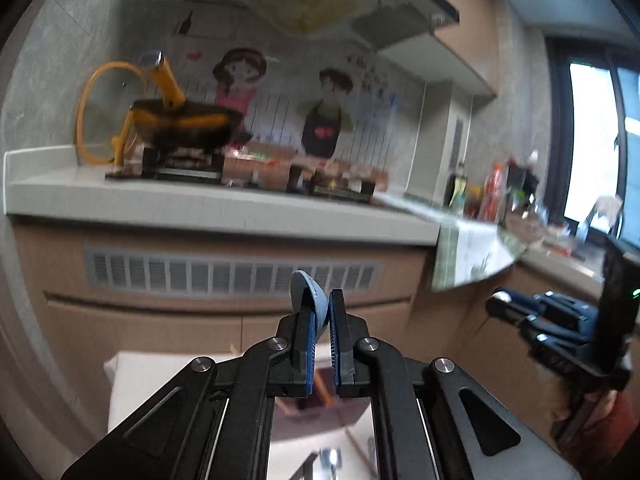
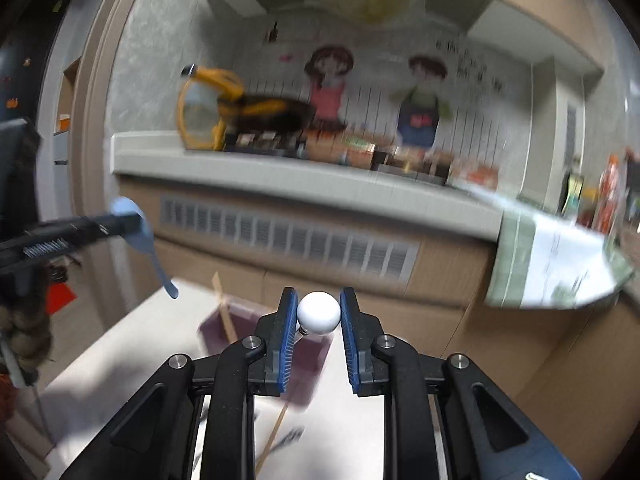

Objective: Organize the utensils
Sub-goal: 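Lower blue spoon and white ball utensil into the caddy and release both, then grasp the second wooden chopstick with the right tool, then grasp the metal spatula with the left tool while the right tool holds the chopstick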

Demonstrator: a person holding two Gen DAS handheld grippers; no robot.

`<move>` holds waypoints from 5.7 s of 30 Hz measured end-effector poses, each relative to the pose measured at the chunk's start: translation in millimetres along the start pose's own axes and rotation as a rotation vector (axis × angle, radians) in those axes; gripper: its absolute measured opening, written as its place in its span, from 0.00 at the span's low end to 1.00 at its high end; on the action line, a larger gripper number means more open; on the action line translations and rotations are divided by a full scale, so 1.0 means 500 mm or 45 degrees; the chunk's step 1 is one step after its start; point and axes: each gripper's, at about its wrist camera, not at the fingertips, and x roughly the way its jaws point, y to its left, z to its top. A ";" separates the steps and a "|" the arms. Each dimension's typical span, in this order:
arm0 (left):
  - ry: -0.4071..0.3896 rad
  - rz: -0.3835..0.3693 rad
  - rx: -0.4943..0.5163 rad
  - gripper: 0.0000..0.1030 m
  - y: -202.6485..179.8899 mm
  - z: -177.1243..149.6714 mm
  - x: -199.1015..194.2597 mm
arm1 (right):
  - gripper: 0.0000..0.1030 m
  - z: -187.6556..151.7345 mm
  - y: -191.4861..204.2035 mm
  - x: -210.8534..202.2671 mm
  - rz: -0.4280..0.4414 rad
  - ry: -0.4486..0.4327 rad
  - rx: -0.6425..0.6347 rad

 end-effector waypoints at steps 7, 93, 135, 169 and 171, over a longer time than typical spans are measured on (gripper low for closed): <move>0.067 -0.087 -0.074 0.06 0.047 0.016 0.033 | 0.19 0.042 0.001 0.058 -0.003 0.004 -0.032; 0.703 0.119 -0.086 0.41 0.031 -0.411 0.073 | 0.22 -0.396 0.063 0.247 0.231 0.773 0.247; 0.933 -0.086 -0.160 0.28 -0.024 -0.460 0.325 | 0.04 -0.344 0.041 0.169 0.223 0.577 0.341; 0.990 -0.018 -0.015 0.46 -0.071 -0.483 0.389 | 0.13 -0.479 0.017 0.233 0.188 0.771 0.332; 0.989 0.002 -0.011 0.46 -0.074 -0.483 0.389 | 0.13 -0.475 0.026 0.236 0.170 0.761 0.259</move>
